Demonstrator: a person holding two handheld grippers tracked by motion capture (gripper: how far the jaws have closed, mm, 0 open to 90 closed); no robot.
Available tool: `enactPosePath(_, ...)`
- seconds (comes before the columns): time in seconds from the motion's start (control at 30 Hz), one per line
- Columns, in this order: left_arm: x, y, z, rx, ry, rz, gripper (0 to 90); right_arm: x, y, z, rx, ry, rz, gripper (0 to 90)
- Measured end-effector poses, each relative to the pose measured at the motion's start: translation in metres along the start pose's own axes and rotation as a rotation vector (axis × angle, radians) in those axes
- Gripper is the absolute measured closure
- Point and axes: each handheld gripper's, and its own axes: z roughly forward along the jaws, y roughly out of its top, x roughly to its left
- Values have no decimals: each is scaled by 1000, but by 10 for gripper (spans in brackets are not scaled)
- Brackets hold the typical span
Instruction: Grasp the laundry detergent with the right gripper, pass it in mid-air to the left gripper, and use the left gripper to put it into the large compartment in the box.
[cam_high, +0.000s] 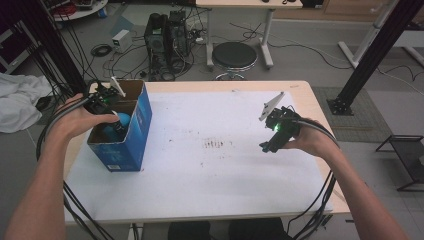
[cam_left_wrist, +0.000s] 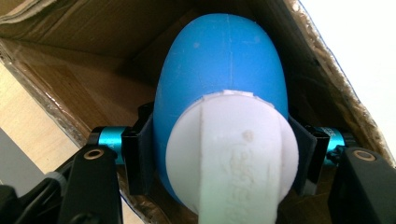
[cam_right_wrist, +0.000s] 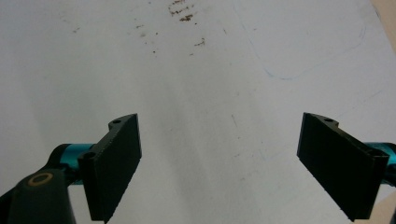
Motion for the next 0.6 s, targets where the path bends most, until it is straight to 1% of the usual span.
enactPosePath(0.03, 1, 1, -1, 12, 0, 9, 375, 0, 0, 0, 0, 0, 0, 129)
enactPosePath(0.13, 0, 2, 1, 7, -1, -22, 372, 0, 0, -1, -1, -2, 3, 129)
enactPosePath(0.17, 0, 3, 0, 21, 0, -13, 372, 0, 0, 0, -1, 0, 3, 129)
enactPosePath(0.2, 0, 4, 0, 22, 1, -12, 372, 0, 0, 0, 0, -1, 1, 129)
enactPosePath(0.23, -1, 4, 1, 16, -1, -22, 371, 0, 0, 0, 2, -3, 0, 129)
enactPosePath(0.3, 0, 4, 0, 23, -4, -13, 371, 0, -1, 0, 1, -1, 1, 129)
enactPosePath(0.33, 2, 4, -1, 35, -6, -1, 371, 0, -1, 0, 1, -1, 2, 129)
enactPosePath(0.37, 1, 4, 0, 22, -7, -14, 371, 0, -1, 0, 2, -2, 3, 130)
enactPosePath(0.4, 1, 3, 0, 19, -6, -14, 370, 0, -1, 0, 3, -2, 3, 130)
enactPosePath(0.47, 1, 4, -1, 32, -8, -11, 369, 0, -1, 0, 3, -1, 7, 129)
enactPosePath(0.5, 1, 4, 0, 25, -10, -22, 369, 0, -1, 1, 4, 0, 7, 129)
enactPosePath(0.53, 1, 4, 0, 20, -10, -23, 367, 0, -1, 1, 3, 0, 6, 129)
enactPosePath(0.6, 2, 5, -1, 35, -13, -13, 360, 0, -1, 1, 4, -1, 7, 129)
